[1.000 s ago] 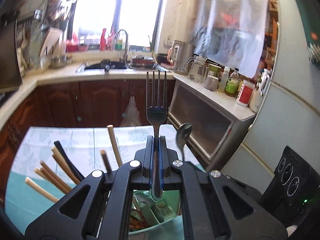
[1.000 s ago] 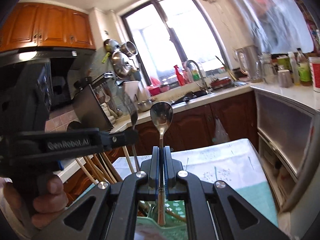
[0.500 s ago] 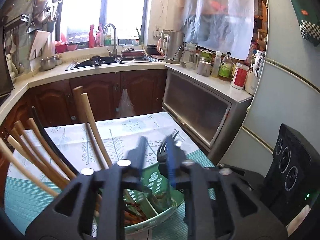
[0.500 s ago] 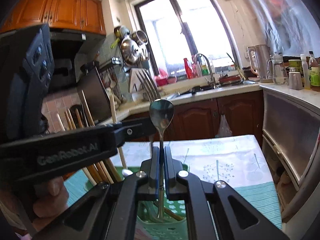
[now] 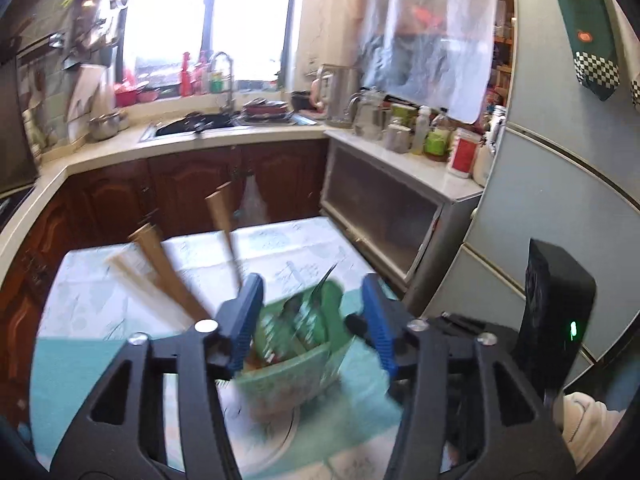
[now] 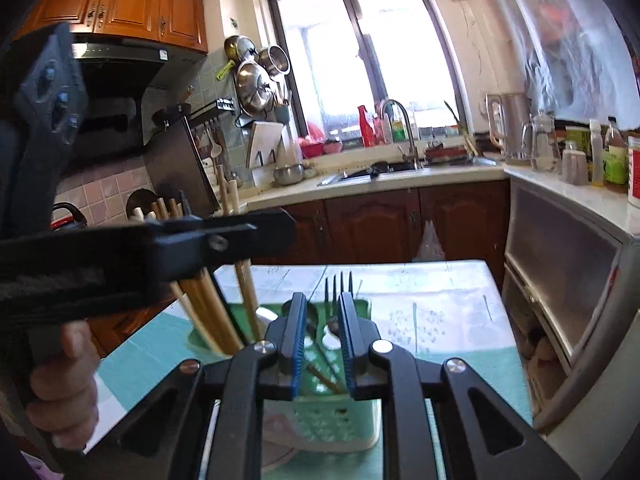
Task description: Organize utensils
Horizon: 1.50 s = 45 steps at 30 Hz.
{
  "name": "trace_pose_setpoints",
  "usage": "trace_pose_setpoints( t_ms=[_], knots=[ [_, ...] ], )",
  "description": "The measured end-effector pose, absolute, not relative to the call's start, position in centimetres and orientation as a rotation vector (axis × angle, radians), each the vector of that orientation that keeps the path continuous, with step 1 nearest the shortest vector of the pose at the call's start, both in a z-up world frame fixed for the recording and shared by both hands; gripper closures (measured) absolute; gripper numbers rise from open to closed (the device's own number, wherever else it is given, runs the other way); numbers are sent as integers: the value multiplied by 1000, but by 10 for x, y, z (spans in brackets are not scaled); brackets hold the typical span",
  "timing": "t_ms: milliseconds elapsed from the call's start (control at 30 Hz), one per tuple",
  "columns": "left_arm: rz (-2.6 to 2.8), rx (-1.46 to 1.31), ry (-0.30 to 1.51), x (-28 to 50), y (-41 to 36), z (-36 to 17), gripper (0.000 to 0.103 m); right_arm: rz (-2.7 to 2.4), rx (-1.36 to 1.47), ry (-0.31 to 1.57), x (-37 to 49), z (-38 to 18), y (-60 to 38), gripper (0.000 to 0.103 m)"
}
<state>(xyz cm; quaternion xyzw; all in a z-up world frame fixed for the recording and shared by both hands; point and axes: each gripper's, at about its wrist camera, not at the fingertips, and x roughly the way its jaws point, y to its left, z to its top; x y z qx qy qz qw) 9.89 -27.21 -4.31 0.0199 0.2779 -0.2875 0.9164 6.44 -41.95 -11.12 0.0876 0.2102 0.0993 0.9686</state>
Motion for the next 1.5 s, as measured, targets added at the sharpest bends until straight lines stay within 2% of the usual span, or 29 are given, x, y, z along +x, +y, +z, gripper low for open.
trace_pose_setpoints(
  t_ms=[233,300,367,467,533,600,800,1000,1500],
  knots=[
    [-440,-18,674,58,-208,-55,35,169,223,560,43,-105,-406,86],
    [-381,-30,712,49,-193,-61,31,157,227,583,34,-103,-398,81],
    [-340,-37,727,41,-182,-65,30,150,241,613,27,-101,-390,78],
    [-276,-30,726,28,-169,-70,22,131,233,639,16,-95,-377,75],
    [-231,-20,727,20,-165,-70,21,110,217,641,8,-87,-369,71],
    [-206,-15,740,19,-162,-66,20,98,218,645,3,-81,-365,63],
    [-138,-13,751,3,-148,-47,15,63,228,678,-14,-60,-353,50],
    [-52,53,727,-7,-150,-28,5,53,243,699,-26,-49,-344,46],
    [-35,43,753,-16,-142,-24,5,-6,213,701,-40,-37,-327,45]
  ],
)
